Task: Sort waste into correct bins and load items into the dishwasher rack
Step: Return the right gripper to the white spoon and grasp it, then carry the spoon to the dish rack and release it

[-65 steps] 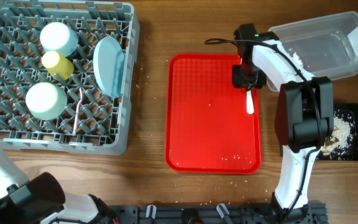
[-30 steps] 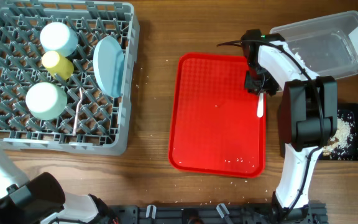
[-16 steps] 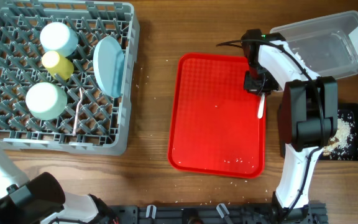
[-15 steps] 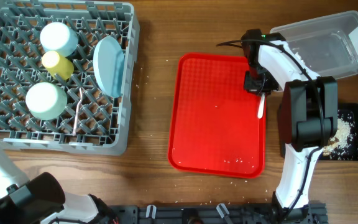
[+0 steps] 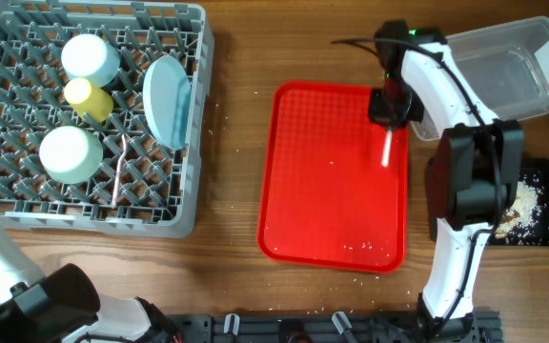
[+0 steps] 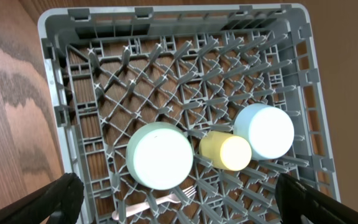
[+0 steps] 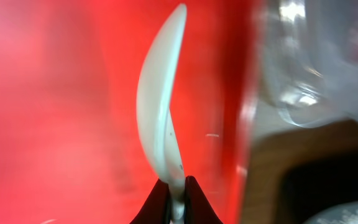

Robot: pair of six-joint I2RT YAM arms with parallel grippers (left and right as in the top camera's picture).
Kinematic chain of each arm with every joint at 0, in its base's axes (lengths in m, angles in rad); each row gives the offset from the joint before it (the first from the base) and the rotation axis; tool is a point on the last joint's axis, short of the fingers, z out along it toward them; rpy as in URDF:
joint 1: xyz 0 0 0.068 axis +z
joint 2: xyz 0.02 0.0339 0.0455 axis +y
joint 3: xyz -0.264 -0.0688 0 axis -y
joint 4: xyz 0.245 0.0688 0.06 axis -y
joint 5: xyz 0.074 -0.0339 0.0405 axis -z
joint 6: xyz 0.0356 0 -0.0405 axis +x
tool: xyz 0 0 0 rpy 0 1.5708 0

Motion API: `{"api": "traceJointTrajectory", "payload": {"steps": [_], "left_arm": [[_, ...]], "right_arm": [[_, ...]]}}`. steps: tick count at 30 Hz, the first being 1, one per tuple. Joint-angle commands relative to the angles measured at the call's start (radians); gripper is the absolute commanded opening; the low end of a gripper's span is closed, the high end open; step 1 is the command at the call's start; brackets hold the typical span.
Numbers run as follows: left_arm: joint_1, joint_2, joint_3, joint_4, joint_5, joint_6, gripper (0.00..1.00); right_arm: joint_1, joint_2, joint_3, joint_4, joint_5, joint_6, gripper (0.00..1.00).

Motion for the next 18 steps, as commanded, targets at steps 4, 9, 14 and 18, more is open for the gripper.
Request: {"api": "traceJointTrajectory", "payload": {"steps": [4, 9, 14, 18], "left_arm": [[0.003, -0.002, 0.002, 0.009, 0.005, -0.018, 1.0], [0.003, -0.002, 0.002, 0.001, 0.005, -0.017, 1.0], [0.003, -0.002, 0.002, 0.0, 0.0, -0.017, 1.0], [0.003, -0.002, 0.001, -0.006, -0.022, -0.017, 1.0]], "right_arm": [[0.146, -0.149, 0.33, 0.177, -0.512, 0.08, 0.04], [0.473, -0.122, 0.362, 0.619, -0.452, 0.475, 0.04], [0.737, -0.004, 0.362, 0.937, -0.299, 0.555, 0.05], [0.843, 0.043, 0.361, 0.916, -0.071, 0.547, 0.05]]}}
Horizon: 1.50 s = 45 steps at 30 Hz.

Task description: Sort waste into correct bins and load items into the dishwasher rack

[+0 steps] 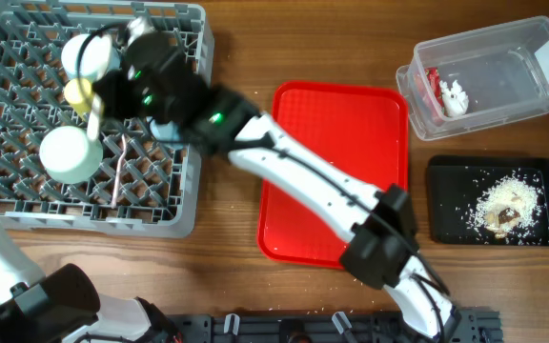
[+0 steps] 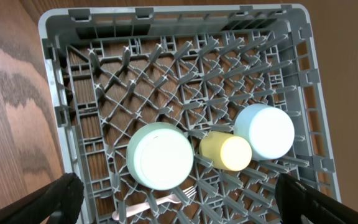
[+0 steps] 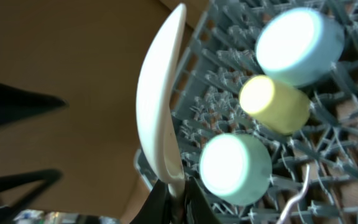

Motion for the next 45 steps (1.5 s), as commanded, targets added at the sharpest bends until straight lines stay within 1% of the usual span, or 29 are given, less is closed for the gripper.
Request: {"api": "traceJointTrajectory", "payload": {"steps": [1, 2, 3, 4, 5, 6, 7, 11, 13, 15, 16, 18, 19, 21, 23, 25, 28, 30, 32, 33, 34, 35, 36, 39, 40, 41, 43, 45], "left_arm": [[0.003, -0.002, 0.001, -0.003, -0.021, -0.017, 1.0], [0.003, -0.002, 0.001, -0.003, -0.021, -0.017, 1.0], [0.003, -0.002, 0.002, -0.003, -0.021, -0.017, 1.0], [0.003, -0.002, 0.001, -0.003, -0.021, -0.017, 1.0], [0.003, -0.002, 0.002, -0.003, -0.02, -0.017, 1.0], [0.003, -0.002, 0.001, -0.003, -0.02, -0.017, 1.0], [0.003, -0.002, 0.001, -0.003, -0.02, -0.017, 1.0], [0.003, -0.002, 0.001, -0.003, -0.02, -0.017, 1.0], [0.003, -0.002, 0.002, -0.003, -0.02, -0.017, 1.0], [0.003, -0.002, 0.002, -0.003, -0.02, -0.017, 1.0], [0.003, -0.002, 0.002, -0.004, -0.02, -0.017, 1.0], [0.003, -0.002, 0.002, -0.007, -0.02, -0.017, 1.0], [0.003, -0.002, 0.002, -0.007, -0.019, -0.017, 1.0], [0.003, -0.002, 0.002, -0.007, -0.02, -0.017, 1.0], [0.003, -0.002, 0.001, -0.007, -0.02, -0.017, 1.0], [0.003, -0.002, 0.002, -0.007, -0.02, -0.017, 1.0], [0.003, -0.002, 0.001, -0.007, -0.02, -0.017, 1.0], [0.003, -0.002, 0.002, -0.007, -0.02, -0.017, 1.0], [0.003, -0.002, 0.002, -0.007, -0.02, -0.017, 1.0], [0.003, -0.002, 0.002, -0.006, -0.02, -0.017, 1.0], [0.003, -0.002, 0.002, -0.007, -0.02, -0.017, 1.0], [0.003, -0.002, 0.002, -0.007, -0.02, -0.017, 1.0], [0.003, -0.002, 0.002, -0.007, -0.02, -0.017, 1.0], [0.003, -0.002, 0.001, -0.007, -0.02, -0.017, 1.0], [0.003, -0.002, 0.002, -0.007, -0.02, -0.017, 1.0], [0.003, -0.002, 0.002, -0.007, -0.02, -0.017, 1.0], [0.003, -0.002, 0.002, -0.007, -0.02, -0.017, 1.0], [0.003, -0.002, 0.002, -0.007, -0.02, -0.017, 1.0]], "right_arm": [[0.04, 0.037, 0.001, -0.014, 0.22, 0.006, 0.05], [0.047, 0.047, 0.001, -0.029, 0.256, 0.006, 0.05], [0.047, 0.06, 0.001, -0.055, 0.311, 0.008, 0.09], [0.044, 0.068, 0.0, -0.067, 0.331, 0.006, 0.2], [0.039, 0.069, 0.0, -0.081, 0.351, -0.002, 0.47], [0.035, 0.069, 0.0, -0.084, 0.363, -0.023, 0.6], [0.031, 0.069, 0.0, -0.083, 0.377, -0.04, 0.66], [0.0, 0.046, 0.002, -0.097, 0.396, -0.077, 0.75], [-0.021, -0.017, 0.002, -0.122, 0.413, -0.108, 0.75], [-0.045, -0.099, 0.002, -0.174, 0.476, -0.113, 0.76], [-0.064, -0.156, 0.002, -0.209, 0.514, -0.132, 0.79], [-0.145, -0.311, 0.002, -0.352, 0.552, -0.183, 0.87], [-0.192, -0.376, 0.002, -0.439, 0.557, -0.183, 1.0], [-0.283, -0.471, 0.001, -0.593, 0.56, -0.183, 1.0], [-0.391, -0.576, 0.001, -0.795, 0.523, -0.197, 0.99], [-0.433, -0.66, 0.001, -0.925, 0.529, -0.167, 0.96], [-0.39, -0.801, -0.003, -1.129, 0.637, -0.114, 1.0], [-0.311, -0.863, -0.048, -1.231, 0.666, -0.072, 1.0], [-0.154, -0.966, -0.268, -1.231, 0.726, 0.05, 1.0], [-0.111, -0.995, -0.343, -1.231, 0.743, 0.119, 1.0], [-0.046, -1.042, -0.459, -1.231, 0.745, 0.204, 1.0], [-0.021, -1.063, -0.512, -1.23, 0.738, 0.237, 1.0], [-0.013, -1.074, -0.558, -1.231, 0.7, 0.24, 1.0], [-0.016, -1.067, -0.593, -1.231, 0.805, 0.208, 1.0], [-0.016, -1.061, -0.593, -1.231, 0.813, 0.156, 1.0], [-0.016, -1.057, -0.593, -1.231, 0.806, 0.122, 1.0], [-0.016, -1.051, -0.593, -1.231, 0.737, -0.035, 1.0], [-0.016, -1.051, -0.593, -1.221, 0.712, -0.074, 1.0]]}}
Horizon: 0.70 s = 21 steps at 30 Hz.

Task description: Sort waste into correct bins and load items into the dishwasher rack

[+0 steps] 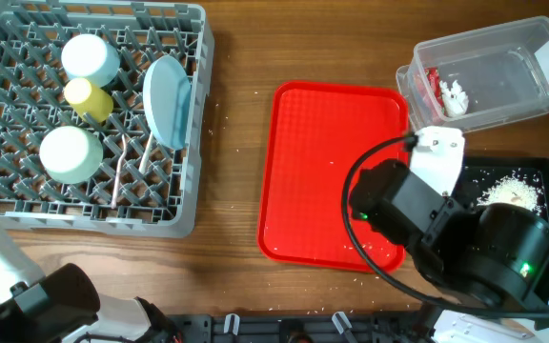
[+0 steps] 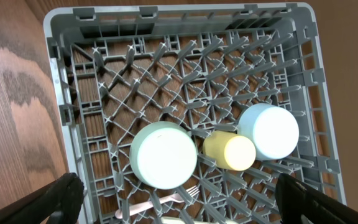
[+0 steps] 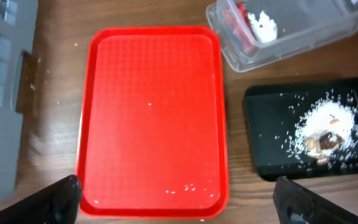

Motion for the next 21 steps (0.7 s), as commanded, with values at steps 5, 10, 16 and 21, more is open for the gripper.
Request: {"api": "traceJointTrajectory", "payload": {"steps": [5, 10, 16, 21], "left_arm": [[0.003, -0.002, 0.002, 0.002, -0.013, -0.017, 1.0], [0.003, -0.002, 0.002, 0.002, -0.013, -0.017, 1.0], [0.003, -0.002, 0.002, 0.002, -0.013, -0.017, 1.0], [0.003, -0.002, 0.002, 0.002, -0.013, -0.017, 1.0]], "right_arm": [[-0.183, -0.094, -0.038, 0.297, -0.169, -0.5, 1.0], [-0.716, -0.34, -0.641, 0.976, -0.785, -0.754, 1.0], [-0.869, -0.751, -1.323, 1.552, -0.877, -0.751, 1.0], [-0.895, -1.063, -1.588, 1.704, -0.758, -0.694, 1.0]]}}
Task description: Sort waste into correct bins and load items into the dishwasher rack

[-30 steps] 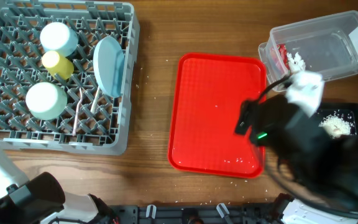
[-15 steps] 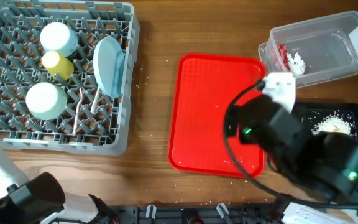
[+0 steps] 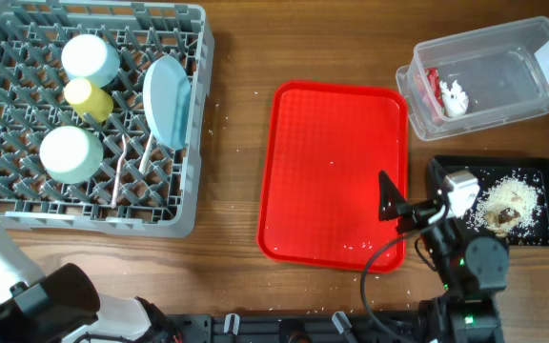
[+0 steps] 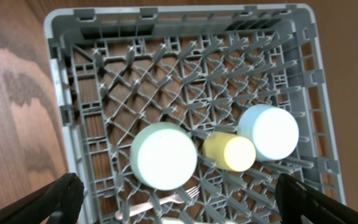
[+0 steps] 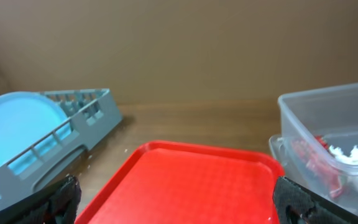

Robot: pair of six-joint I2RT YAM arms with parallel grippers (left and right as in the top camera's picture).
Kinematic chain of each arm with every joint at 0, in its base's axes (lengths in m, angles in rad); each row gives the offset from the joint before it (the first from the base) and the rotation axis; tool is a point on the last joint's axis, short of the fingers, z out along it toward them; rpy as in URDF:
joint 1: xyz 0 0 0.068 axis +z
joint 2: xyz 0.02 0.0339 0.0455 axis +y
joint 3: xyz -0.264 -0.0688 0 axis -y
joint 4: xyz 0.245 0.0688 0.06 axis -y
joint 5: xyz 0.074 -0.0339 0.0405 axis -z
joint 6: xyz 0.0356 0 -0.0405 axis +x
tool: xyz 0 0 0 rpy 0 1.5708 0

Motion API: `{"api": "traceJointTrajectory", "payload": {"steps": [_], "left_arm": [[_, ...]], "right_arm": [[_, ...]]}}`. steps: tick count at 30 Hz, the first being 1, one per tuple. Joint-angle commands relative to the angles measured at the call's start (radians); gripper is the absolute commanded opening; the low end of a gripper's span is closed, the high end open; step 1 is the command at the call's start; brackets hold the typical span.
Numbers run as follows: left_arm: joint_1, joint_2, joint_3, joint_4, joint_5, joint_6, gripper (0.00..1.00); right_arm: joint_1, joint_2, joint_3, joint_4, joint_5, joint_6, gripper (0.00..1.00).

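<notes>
The grey dishwasher rack (image 3: 194, 114) stands at the left. It holds a pale blue cup (image 3: 90, 57), a yellow cup (image 3: 89, 97), a pale green cup (image 3: 70, 154), an upright blue plate (image 3: 167, 100), a pink fork (image 3: 119, 173) and a white spoon (image 3: 148, 151). The red tray (image 3: 332, 171) is bare apart from crumbs. My right gripper (image 5: 179, 202) is open and empty, low at the tray's near right edge (image 3: 398, 210). My left gripper (image 4: 179, 202) hangs open above the rack (image 4: 185, 81).
A clear bin (image 3: 489, 71) with red and white waste sits at the back right, also in the right wrist view (image 5: 334, 143). A black tray (image 3: 537, 171) with rice and scraps lies beside my right arm. Crumbs dot the wooden table.
My right gripper, open both times, was high above the tray looking down on it. Now it sits low at the tray's near right edge, looking across. The left gripper has barely shifted.
My right gripper was shut on a white spoon over the tray's far right. Then it held the spoon over the rack by the cups. Later the spoon lay in the rack beside the pink fork, the gripper open above the tray. Now that gripper is low, front right.
</notes>
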Motion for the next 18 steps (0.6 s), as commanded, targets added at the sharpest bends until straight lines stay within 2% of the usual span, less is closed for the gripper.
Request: {"api": "traceJointTrajectory", "payload": {"steps": [1, 4, 9, 12, 18], "left_arm": [[0.003, -0.002, 0.002, 0.0, -0.013, -0.016, 1.0], [0.003, -0.002, 0.001, 0.001, -0.013, -0.017, 1.0], [0.003, -0.002, 0.001, 0.0, -0.013, -0.017, 1.0], [0.003, -0.002, 0.002, 0.001, -0.013, -0.017, 1.0], [0.003, -0.002, 0.002, 0.0, -0.013, -0.017, 1.0]], "right_arm": [[-0.011, -0.133, -0.085, 0.014, 0.102, 0.034, 1.0], [-0.025, -0.227, -0.105, -0.064, 0.219, -0.002, 1.0], [-0.137, -0.23, -0.105, -0.084, 0.191, -0.128, 1.0], [-0.184, -0.229, -0.105, -0.084, 0.195, -0.129, 1.0], [-0.185, -0.215, -0.105, -0.082, 0.195, -0.129, 1.0]]}}
